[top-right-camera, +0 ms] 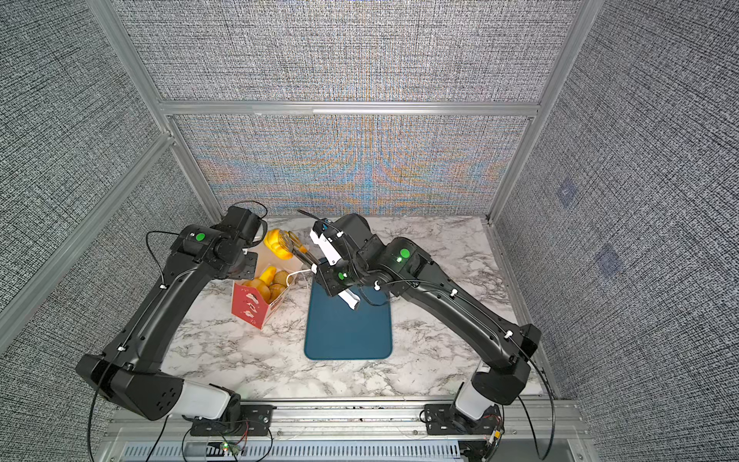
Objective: Pack bread into a paper bag
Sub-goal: Place the fake bread in the paper bag.
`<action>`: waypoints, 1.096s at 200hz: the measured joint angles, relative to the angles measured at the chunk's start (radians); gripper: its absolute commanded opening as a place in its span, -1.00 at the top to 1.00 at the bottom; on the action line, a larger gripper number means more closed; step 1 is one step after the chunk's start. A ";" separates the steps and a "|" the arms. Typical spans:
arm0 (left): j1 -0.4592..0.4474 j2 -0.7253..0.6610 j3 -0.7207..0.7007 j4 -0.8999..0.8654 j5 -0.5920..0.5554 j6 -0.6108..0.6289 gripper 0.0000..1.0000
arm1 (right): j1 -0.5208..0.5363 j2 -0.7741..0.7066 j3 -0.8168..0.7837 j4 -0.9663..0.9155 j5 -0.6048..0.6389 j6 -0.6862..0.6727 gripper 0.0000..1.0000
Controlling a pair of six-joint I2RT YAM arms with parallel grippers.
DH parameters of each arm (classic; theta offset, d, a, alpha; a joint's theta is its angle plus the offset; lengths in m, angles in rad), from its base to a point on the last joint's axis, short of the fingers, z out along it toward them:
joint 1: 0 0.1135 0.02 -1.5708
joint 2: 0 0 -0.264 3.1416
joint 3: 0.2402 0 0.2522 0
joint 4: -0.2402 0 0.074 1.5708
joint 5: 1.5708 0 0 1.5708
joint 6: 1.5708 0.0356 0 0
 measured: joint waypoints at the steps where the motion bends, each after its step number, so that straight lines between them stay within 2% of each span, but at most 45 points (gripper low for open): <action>1: 0.000 0.000 0.000 0.000 0.000 0.000 0.95 | 0.000 0.000 0.000 0.000 0.000 0.000 0.29; 219: 0.000 0.023 0.026 0.003 0.001 0.000 0.95 | -0.017 0.029 0.059 -0.038 0.003 -0.019 0.10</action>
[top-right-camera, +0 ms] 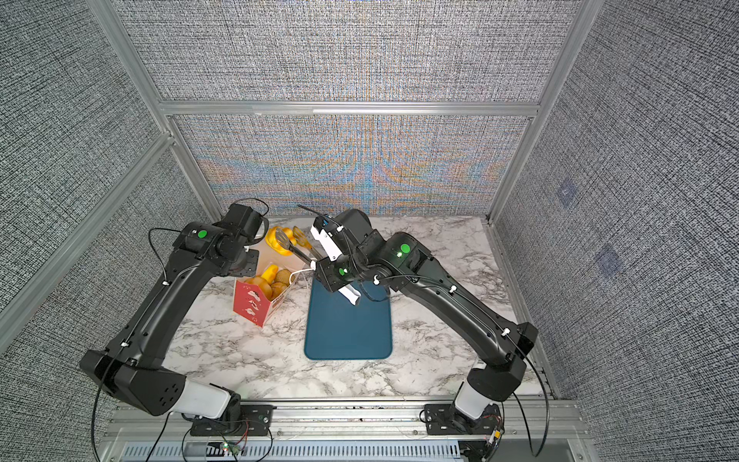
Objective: Pack bread into a paper bag
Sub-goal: Place the fake bread in the paper bag.
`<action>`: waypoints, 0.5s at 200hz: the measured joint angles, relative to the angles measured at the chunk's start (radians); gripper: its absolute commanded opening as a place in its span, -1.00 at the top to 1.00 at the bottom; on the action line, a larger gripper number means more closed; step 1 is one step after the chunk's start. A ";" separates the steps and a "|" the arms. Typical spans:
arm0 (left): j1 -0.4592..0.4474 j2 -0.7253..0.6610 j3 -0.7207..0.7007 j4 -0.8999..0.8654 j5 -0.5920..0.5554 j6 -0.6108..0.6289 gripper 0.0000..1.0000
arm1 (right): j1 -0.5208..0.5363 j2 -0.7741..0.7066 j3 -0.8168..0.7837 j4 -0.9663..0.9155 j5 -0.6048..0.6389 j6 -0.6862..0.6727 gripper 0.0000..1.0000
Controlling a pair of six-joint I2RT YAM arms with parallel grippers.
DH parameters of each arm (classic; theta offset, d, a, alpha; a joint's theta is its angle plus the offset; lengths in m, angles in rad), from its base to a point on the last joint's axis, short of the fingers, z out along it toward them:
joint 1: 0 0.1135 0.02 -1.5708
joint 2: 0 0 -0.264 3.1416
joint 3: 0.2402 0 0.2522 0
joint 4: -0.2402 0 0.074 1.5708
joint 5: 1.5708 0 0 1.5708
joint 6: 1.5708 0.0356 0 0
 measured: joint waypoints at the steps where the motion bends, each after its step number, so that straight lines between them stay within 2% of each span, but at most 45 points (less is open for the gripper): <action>1: 0.000 0.000 0.000 0.000 0.000 0.000 0.95 | 0.000 0.000 0.000 0.000 0.000 0.000 0.10; 30: 0.000 0.000 0.000 0.000 0.000 0.000 0.96 | -0.001 0.002 0.000 0.000 0.000 -0.003 0.00; 100: 0.000 0.009 0.008 0.000 0.000 0.000 0.96 | -0.003 0.002 0.002 0.000 0.000 -0.007 0.01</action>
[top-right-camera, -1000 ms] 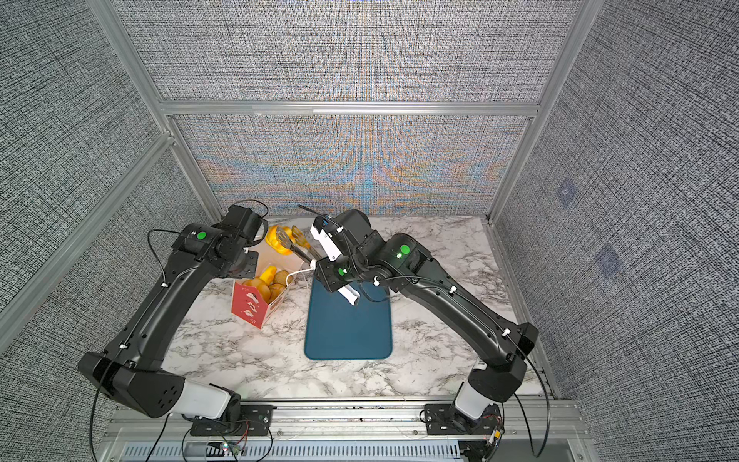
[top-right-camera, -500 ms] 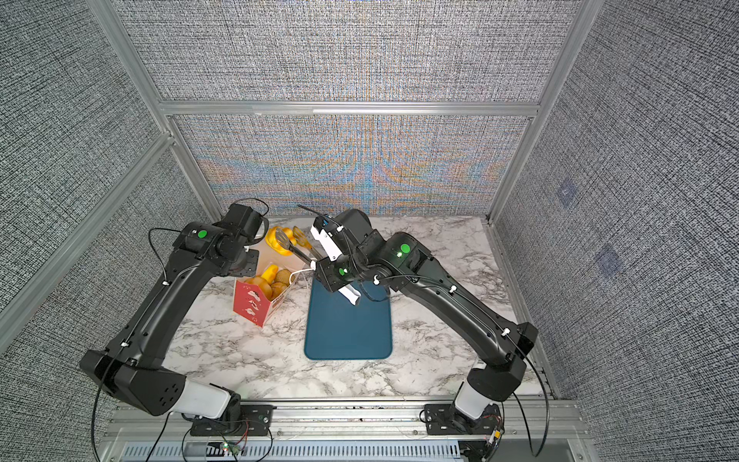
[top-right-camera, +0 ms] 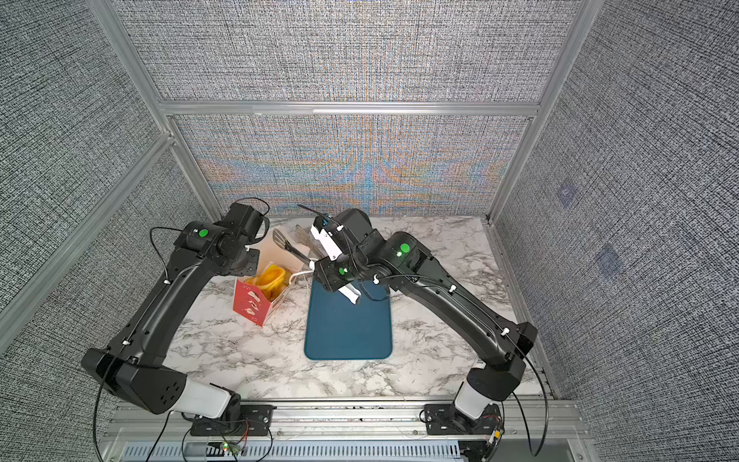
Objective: Pack bread into a paper bag
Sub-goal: Place the fake bread in the paper bag.
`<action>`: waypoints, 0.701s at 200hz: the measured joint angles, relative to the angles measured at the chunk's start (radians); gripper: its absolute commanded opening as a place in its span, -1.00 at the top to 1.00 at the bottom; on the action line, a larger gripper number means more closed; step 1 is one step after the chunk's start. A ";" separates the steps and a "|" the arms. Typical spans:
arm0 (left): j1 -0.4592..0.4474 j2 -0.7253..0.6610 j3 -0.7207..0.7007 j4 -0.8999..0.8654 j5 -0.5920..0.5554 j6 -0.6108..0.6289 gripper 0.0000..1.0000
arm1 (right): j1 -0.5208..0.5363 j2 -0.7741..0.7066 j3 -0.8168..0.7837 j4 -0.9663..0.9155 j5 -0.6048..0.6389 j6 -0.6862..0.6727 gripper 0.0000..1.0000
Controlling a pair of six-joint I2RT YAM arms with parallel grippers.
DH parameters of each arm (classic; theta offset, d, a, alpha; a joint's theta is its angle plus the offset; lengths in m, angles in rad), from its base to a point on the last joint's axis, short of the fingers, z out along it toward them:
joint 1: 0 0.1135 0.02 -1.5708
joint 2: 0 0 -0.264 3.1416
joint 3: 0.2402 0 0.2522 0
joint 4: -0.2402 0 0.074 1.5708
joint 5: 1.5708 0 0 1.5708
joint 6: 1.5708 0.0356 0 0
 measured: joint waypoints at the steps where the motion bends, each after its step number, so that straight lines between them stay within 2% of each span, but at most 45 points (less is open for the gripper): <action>1: 0.000 0.000 0.000 0.000 0.000 0.000 0.96 | 0.000 0.000 0.000 0.000 0.000 0.000 0.01; 73: 0.000 0.001 0.002 0.000 -0.009 -0.008 0.96 | -0.008 -0.020 -0.002 0.000 0.022 -0.003 0.00; 140: 0.029 -0.027 0.071 0.025 -0.087 -0.016 0.95 | -0.020 -0.035 -0.002 -0.016 0.046 -0.007 0.00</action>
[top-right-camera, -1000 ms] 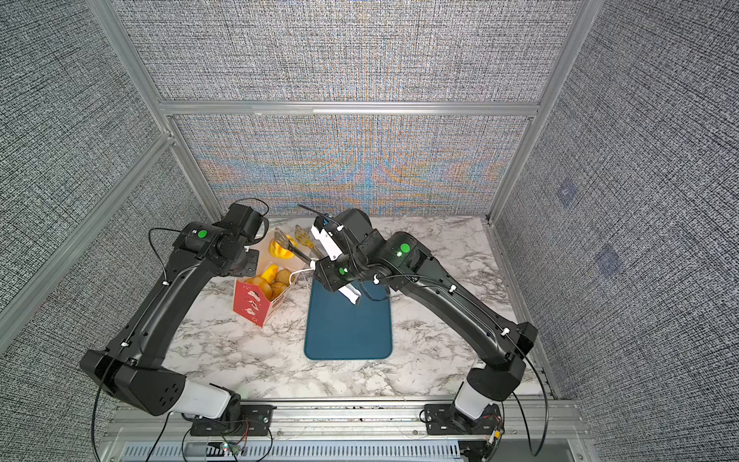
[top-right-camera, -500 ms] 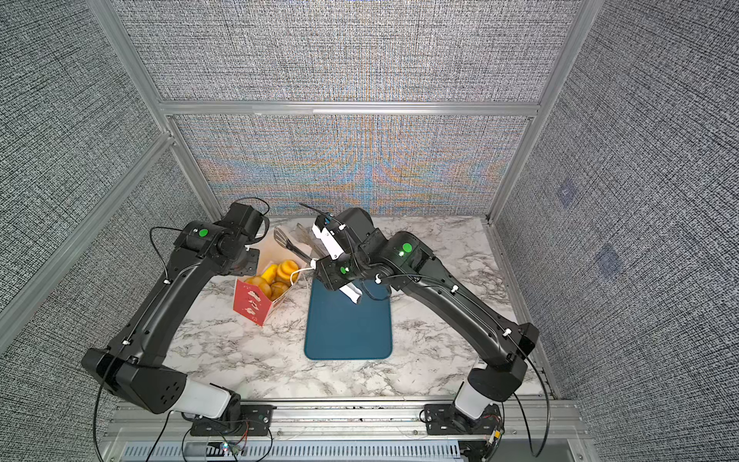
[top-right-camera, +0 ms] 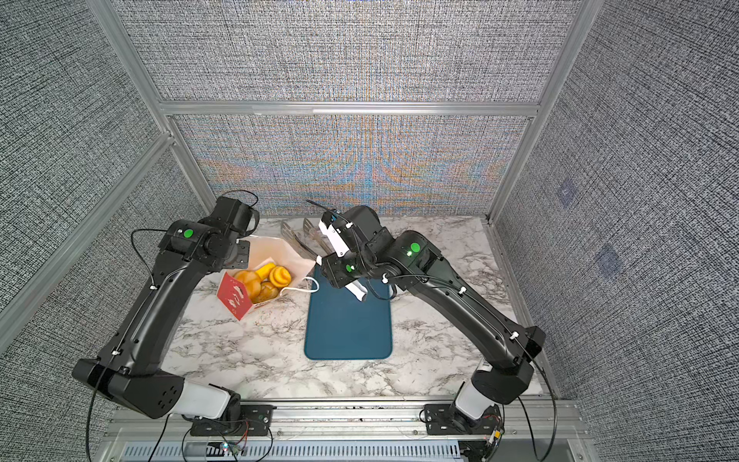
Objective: Pack bread into a paper bag
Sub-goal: Place the paper bag at the center of the board.
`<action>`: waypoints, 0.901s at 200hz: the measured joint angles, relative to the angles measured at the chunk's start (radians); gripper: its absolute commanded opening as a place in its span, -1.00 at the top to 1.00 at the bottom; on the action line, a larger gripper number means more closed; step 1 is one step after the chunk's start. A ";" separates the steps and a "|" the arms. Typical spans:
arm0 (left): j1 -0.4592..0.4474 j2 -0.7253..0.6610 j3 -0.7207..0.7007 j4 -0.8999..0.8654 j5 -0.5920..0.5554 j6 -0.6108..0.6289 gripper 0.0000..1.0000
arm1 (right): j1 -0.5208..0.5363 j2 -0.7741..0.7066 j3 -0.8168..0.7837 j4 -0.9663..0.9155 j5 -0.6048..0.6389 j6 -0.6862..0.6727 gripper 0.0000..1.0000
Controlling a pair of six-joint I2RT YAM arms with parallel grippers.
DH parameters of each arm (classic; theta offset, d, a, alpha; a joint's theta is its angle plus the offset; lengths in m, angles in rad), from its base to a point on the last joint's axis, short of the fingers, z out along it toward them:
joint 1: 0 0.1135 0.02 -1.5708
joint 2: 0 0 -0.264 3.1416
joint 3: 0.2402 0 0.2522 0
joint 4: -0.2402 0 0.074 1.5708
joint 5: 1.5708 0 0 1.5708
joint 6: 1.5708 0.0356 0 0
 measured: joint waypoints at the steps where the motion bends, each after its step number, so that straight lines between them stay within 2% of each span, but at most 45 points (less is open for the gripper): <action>1: 0.001 0.000 0.001 0.001 0.000 0.000 0.95 | 0.000 0.000 0.000 0.000 0.000 0.000 0.00; 33: 0.045 -0.027 0.015 0.020 0.006 -0.023 0.95 | -0.007 -0.005 0.000 -0.009 0.002 -0.004 0.00; 54: 0.097 -0.048 0.011 0.051 0.049 -0.056 0.96 | -0.010 -0.005 -0.002 -0.014 0.003 -0.009 0.00; 131: 0.247 -0.069 -0.024 0.151 0.291 -0.217 0.95 | -0.026 -0.005 -0.006 -0.031 0.003 -0.028 0.00; 180: 0.365 -0.078 -0.103 0.243 0.489 -0.391 0.95 | -0.033 -0.005 -0.011 -0.032 0.003 -0.034 0.00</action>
